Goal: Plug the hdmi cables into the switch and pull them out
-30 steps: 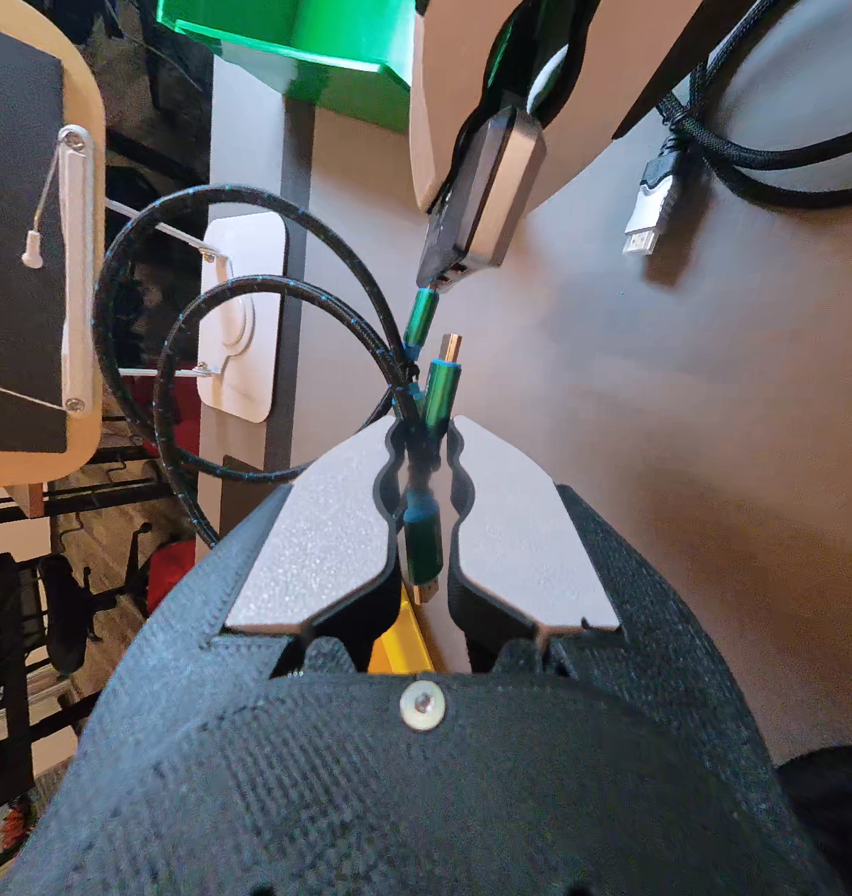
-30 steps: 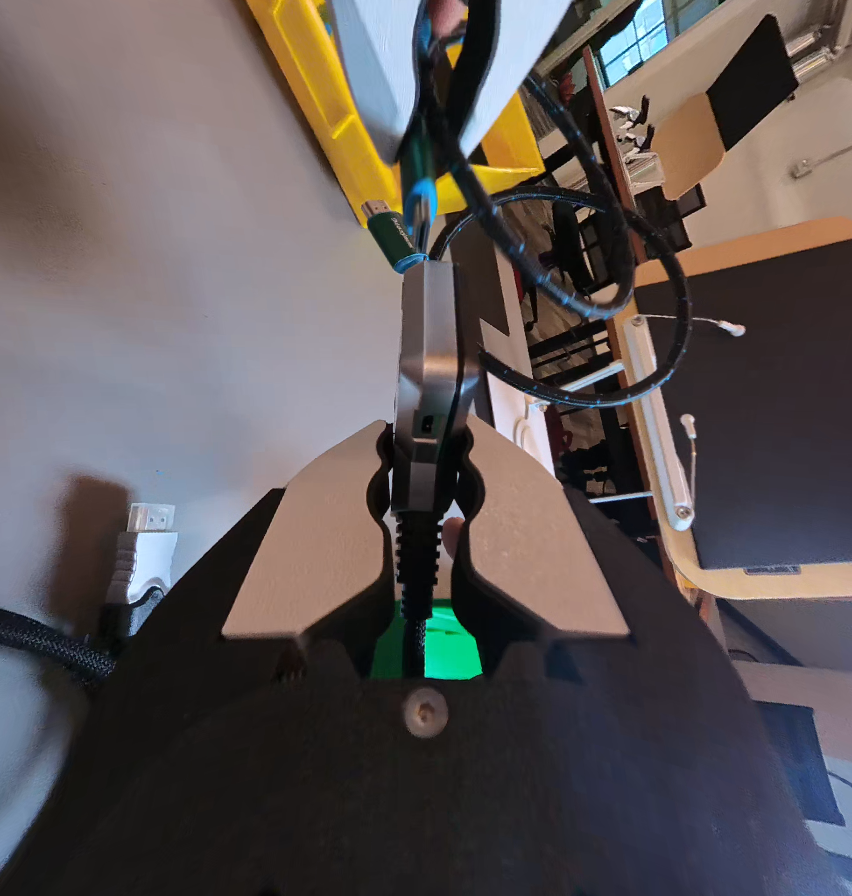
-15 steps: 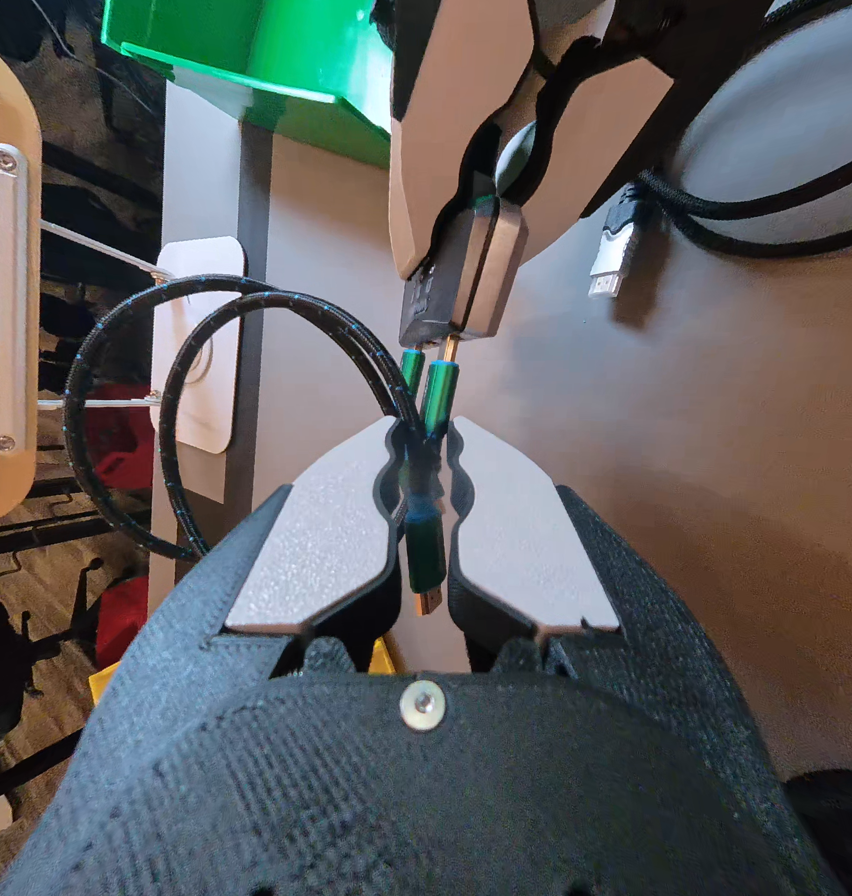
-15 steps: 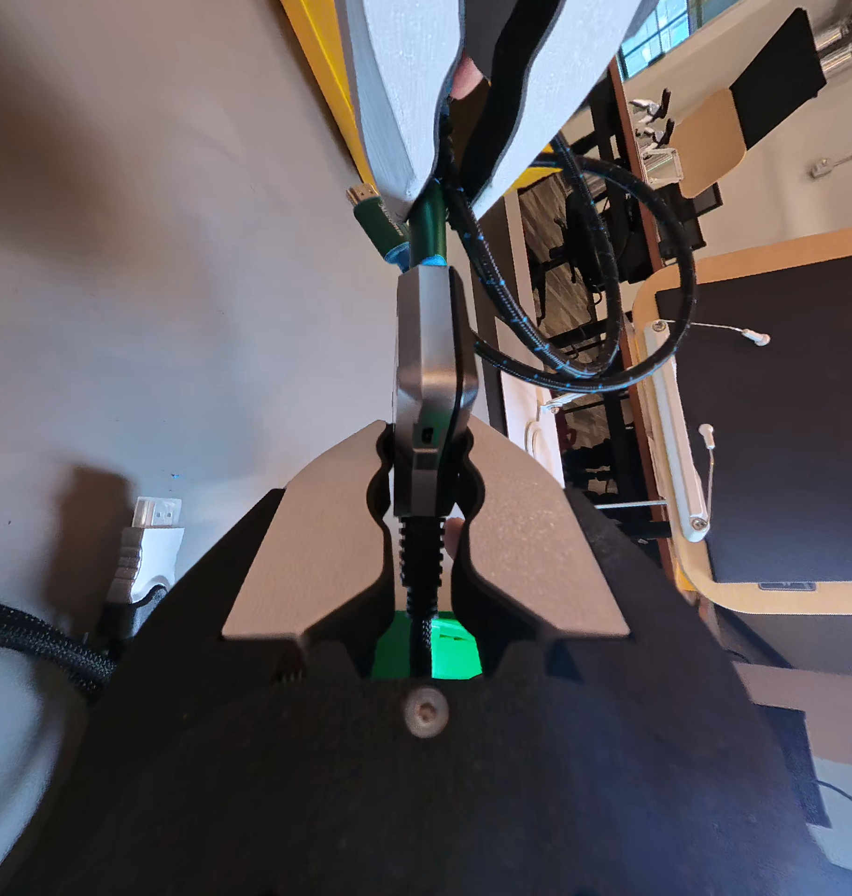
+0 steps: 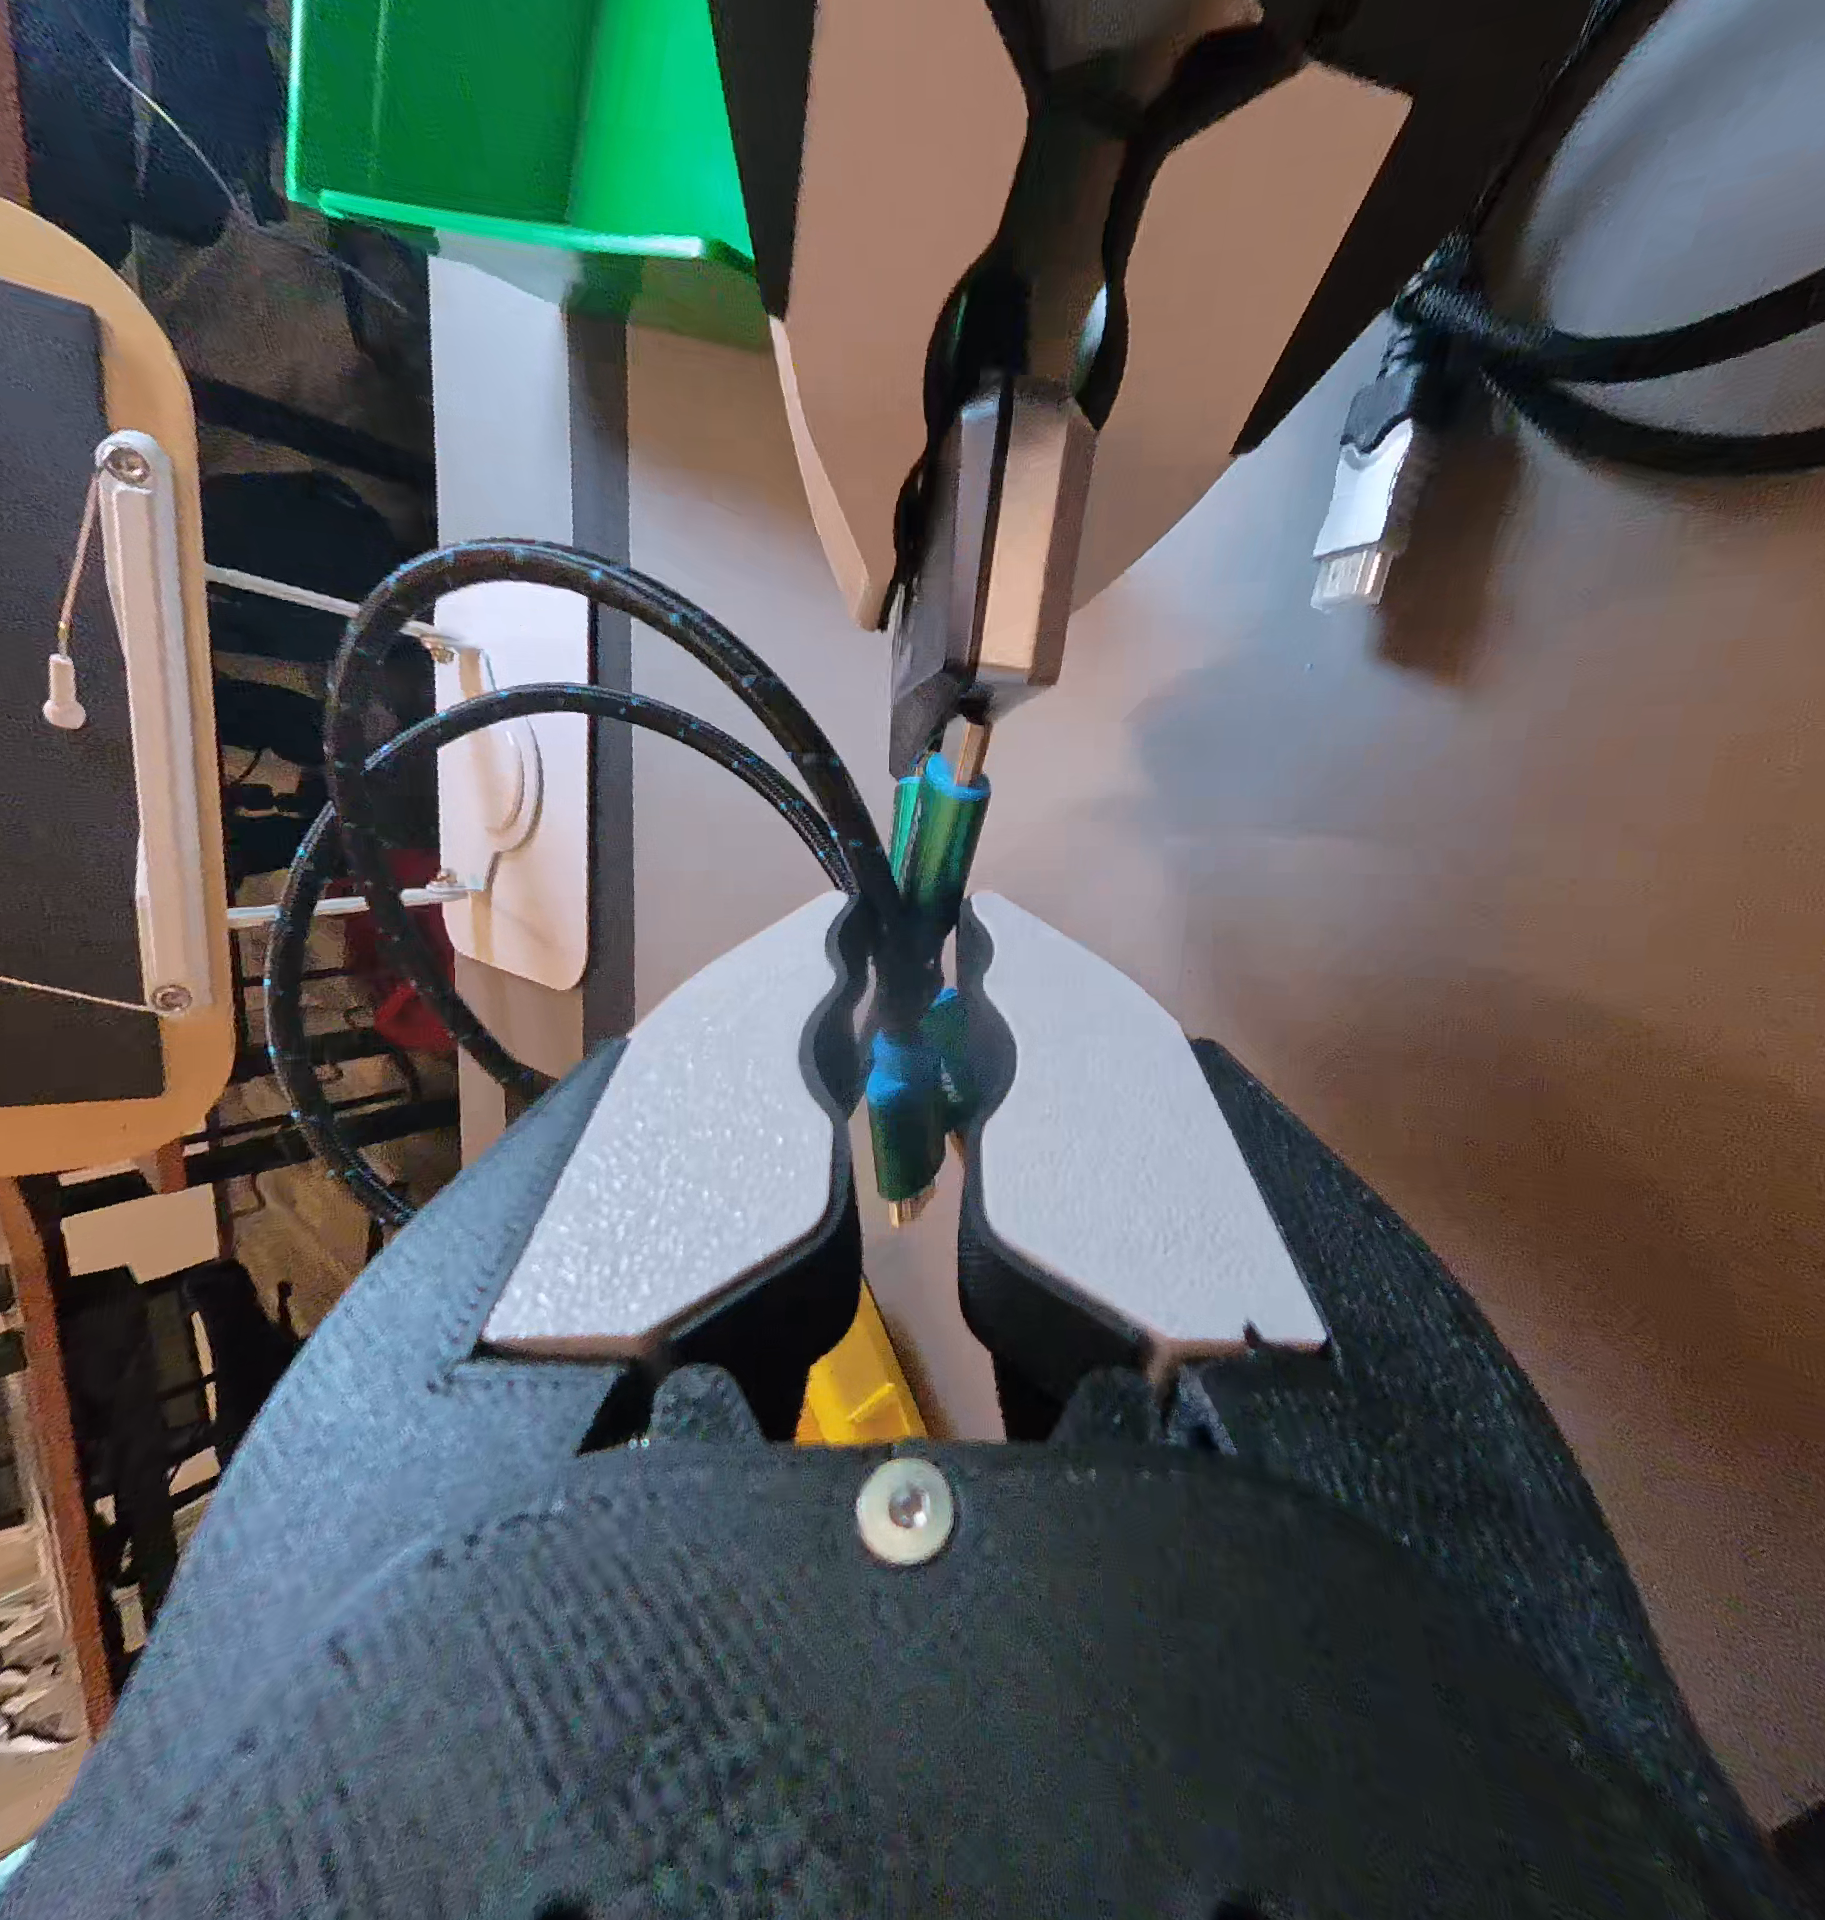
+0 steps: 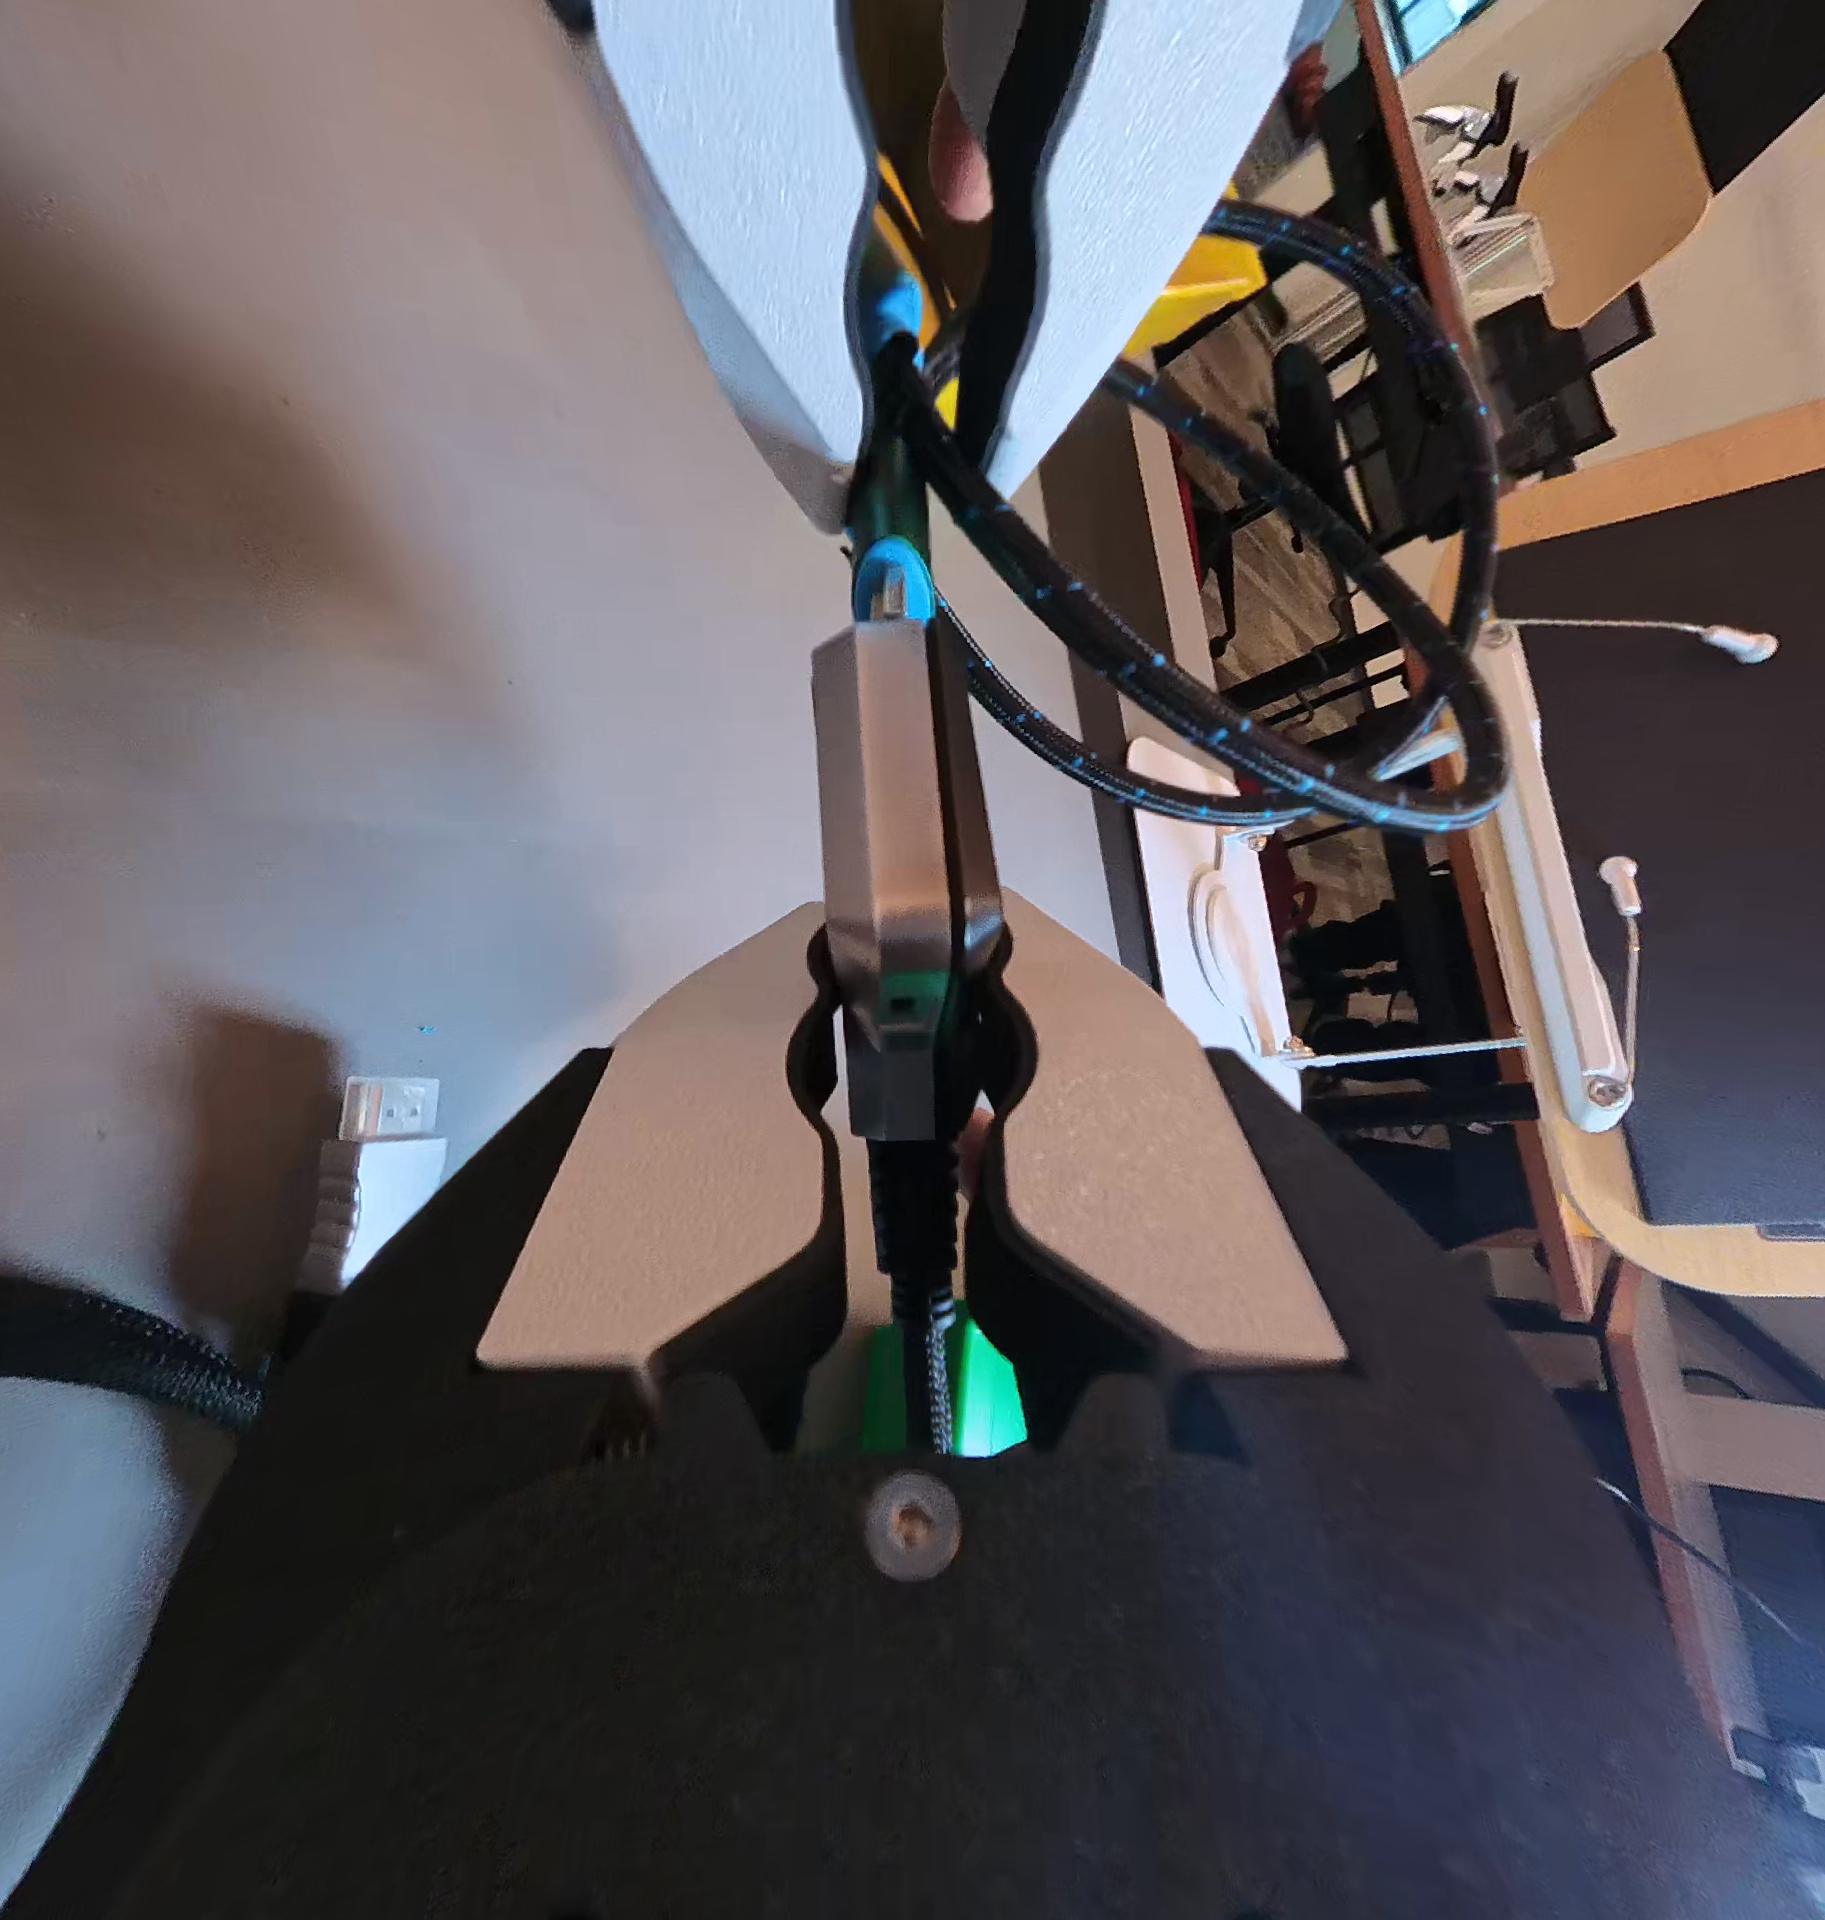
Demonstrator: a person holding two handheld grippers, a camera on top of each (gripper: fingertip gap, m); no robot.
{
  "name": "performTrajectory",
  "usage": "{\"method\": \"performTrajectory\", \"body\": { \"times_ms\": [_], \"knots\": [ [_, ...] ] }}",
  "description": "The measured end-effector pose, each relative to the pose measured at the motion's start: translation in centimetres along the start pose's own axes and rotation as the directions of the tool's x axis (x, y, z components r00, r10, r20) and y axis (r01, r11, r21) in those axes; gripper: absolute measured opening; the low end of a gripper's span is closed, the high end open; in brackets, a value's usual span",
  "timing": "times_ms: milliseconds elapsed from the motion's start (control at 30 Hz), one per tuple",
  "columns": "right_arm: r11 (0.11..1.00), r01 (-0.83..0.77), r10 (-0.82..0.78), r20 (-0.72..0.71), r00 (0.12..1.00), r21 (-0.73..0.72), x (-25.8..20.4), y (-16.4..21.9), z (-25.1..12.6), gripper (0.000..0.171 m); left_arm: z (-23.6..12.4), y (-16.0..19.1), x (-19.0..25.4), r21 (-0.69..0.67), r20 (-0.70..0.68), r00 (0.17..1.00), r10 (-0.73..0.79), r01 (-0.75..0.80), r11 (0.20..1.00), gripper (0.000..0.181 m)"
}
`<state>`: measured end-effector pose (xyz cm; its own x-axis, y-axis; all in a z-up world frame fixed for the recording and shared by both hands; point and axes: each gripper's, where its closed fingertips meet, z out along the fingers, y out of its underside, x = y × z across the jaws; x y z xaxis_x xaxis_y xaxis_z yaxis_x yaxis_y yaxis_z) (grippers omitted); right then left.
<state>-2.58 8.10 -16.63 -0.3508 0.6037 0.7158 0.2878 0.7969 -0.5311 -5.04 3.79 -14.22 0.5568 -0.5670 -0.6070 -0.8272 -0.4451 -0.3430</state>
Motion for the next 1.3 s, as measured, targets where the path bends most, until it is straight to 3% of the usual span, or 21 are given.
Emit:
{"method": "performTrajectory", "body": {
  "times_ms": [500,833,1167,1300],
  "knots": [
    [0.985,0.048,-0.053,-0.026,0.998,-0.166,-0.5,1.1,1.5,0.023,1.6,2.4,0.3,-0.183,0.011,0.999,-0.044,0.045,0.982,0.016],
    [0.965,0.027,-0.029,-0.004,1.0,-0.262,-1.0,1.9,1.7,0.022,1.2,0.7,1.2,-0.043,-0.095,0.99,-0.106,0.103,0.994,0.016],
    [0.959,0.028,-0.025,0.014,1.0,-0.281,-1.6,2.2,2.2,0.022,2.0,0.8,1.7,-0.032,-0.119,0.991,-0.053,0.049,0.998,0.016],
    [0.976,0.01,-0.02,-0.041,0.999,-0.219,-0.5,1.1,1.9,0.026,2.2,1.2,0.7,0.021,-0.104,0.992,-0.075,0.077,0.997,0.017]
  ]
}}
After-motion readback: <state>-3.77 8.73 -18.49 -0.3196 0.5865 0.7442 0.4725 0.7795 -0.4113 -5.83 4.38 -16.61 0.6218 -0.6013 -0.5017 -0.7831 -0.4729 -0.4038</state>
